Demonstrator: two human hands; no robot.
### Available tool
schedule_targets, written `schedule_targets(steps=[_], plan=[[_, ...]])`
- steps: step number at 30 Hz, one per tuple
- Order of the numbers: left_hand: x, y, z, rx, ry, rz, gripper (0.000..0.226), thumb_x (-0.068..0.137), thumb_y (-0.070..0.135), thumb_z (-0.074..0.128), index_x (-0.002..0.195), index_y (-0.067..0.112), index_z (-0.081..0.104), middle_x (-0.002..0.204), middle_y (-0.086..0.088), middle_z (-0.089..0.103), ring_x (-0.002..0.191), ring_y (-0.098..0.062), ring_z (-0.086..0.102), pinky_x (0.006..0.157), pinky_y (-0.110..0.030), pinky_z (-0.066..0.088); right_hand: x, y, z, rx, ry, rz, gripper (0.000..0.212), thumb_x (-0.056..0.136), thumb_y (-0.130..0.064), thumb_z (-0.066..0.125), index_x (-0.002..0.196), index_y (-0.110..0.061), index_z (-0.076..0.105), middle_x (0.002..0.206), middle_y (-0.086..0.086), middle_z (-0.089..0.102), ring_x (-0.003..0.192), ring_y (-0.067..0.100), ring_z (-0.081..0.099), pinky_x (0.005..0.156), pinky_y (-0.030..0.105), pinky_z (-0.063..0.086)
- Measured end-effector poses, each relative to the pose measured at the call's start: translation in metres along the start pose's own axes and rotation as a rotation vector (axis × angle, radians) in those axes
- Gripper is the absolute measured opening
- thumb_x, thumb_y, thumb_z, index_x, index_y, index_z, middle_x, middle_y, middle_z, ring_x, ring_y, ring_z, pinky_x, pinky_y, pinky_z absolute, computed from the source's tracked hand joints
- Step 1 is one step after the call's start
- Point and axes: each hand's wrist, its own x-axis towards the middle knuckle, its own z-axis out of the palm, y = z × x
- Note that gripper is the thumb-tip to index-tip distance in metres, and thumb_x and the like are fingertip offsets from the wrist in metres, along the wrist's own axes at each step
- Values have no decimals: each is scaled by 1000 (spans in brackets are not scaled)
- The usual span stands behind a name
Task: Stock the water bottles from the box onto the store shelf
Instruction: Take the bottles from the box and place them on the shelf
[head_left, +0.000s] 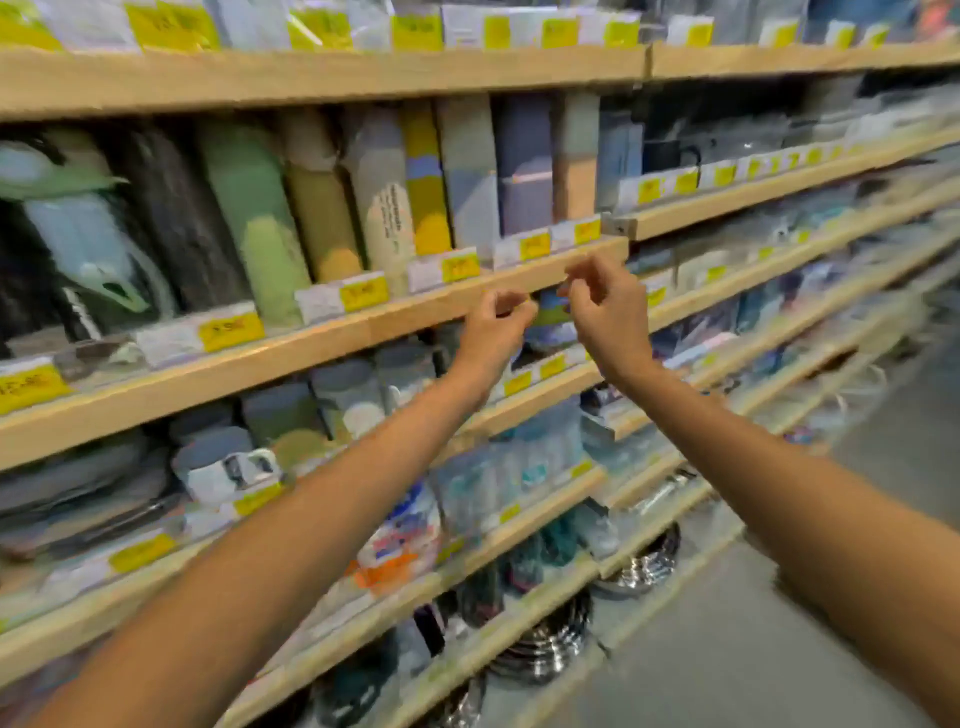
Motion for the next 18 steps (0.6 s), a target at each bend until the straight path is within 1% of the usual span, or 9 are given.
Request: schedule_targets(steps=[1,3,6,8,10,12,14,16,18], plan=[[2,-6,10,-37,-13,-42,13,95,10,53,106,7,58,88,-4,58,79,-15,56,64,-19,45,-4,13,-6,1,-4,40,24,77,-20,45,88,-9,64,75,6,65,69,23,59,69,37,47],[2,-31,64,-40,-98,-139,6,97,16,51,94,18,56,89,-2,59,84,-17,59,55,-17,43,-19,64,-39,-26,-69,179,23,75,-21,48,87,-10,64,74,8,65,69,22,58,68,36,48],[0,-73,148,-27,-187,-268,12,97,21,50,87,21,56,95,-3,60,89,-17,60,58,-22,43,-40,147,-94,-31,-147,385,11,81,-16,50,85,-14,60,78,16,66,67,22,58,60,29,46],[-4,-97,192,0,-248,-325,11,97,21,51,96,14,60,95,-3,61,84,-16,59,58,-23,40,-54,192,-125,-33,-151,499,14,86,-8,49,82,-17,59,76,11,63,63,16,57,56,23,43],[-5,-124,239,31,-317,-393,15,95,21,54,106,12,59,96,-4,62,82,-15,58,56,-20,39,-68,233,-159,-70,-161,613,15,89,-4,46,84,-11,59,70,6,61,55,8,56,52,21,43],[-5,-147,274,58,-387,-456,5,94,20,55,96,17,58,97,-4,62,83,-15,57,57,-20,39,-77,272,-184,-102,-173,698,15,89,-3,45,86,-5,60,68,8,59,49,6,52,49,20,42],[0,-169,313,74,-466,-483,10,94,21,54,85,23,56,96,-4,61,83,-14,57,60,-22,38,-83,310,-208,-142,-156,800,17,89,-5,45,83,-10,60,69,8,60,52,11,52,49,22,42],[11,-186,353,90,-535,-506,9,94,22,53,86,21,57,95,-5,60,83,-15,56,61,-23,38,-83,351,-232,-175,-122,863,20,90,-5,45,79,-14,59,68,4,60,49,7,53,46,19,42],[22,-199,382,83,-585,-533,8,92,23,54,87,19,56,93,-5,57,77,-14,55,59,-22,36,-81,378,-248,-179,-115,901,18,91,-4,45,85,-9,61,64,2,57,41,-1,51,43,16,40]])
